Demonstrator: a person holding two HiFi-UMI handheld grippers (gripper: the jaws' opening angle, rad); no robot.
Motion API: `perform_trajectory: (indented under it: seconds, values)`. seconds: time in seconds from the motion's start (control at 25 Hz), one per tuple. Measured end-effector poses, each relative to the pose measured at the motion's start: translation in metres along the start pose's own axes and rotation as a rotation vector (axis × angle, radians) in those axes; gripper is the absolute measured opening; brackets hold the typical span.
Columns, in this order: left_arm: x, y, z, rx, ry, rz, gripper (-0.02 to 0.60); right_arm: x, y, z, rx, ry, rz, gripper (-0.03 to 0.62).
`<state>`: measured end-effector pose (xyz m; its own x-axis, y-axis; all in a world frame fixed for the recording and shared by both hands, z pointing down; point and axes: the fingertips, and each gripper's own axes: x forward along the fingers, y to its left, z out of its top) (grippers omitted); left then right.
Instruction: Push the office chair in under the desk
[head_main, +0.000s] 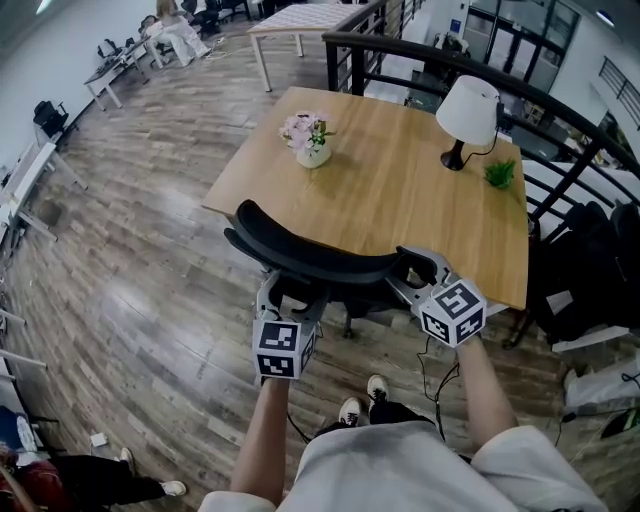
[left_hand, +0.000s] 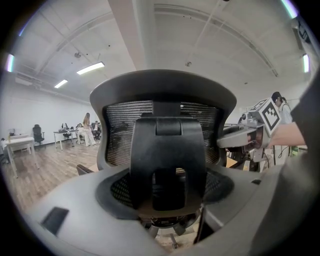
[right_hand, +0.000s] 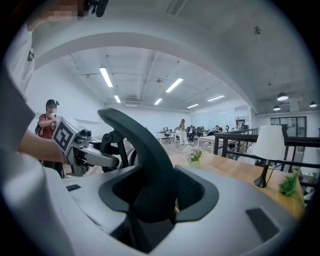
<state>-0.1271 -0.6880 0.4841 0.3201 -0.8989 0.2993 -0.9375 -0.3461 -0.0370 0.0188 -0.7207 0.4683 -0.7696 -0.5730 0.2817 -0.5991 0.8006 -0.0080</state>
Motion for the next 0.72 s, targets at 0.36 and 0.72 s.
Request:
perform_trajectory:
  seconds: [0.36,0.72]
  values:
    - [0.036,0.004,0.009,0.002,0.013,0.007,0.345,0.016,-0.035,0.003,-0.010,0.017,-0.009,0.215]
    - [0.043,0.010,0.013,0.006,0.014,-0.031,0.347,0.025,-0.038,0.005,-0.033,0.020,-0.023,0.218]
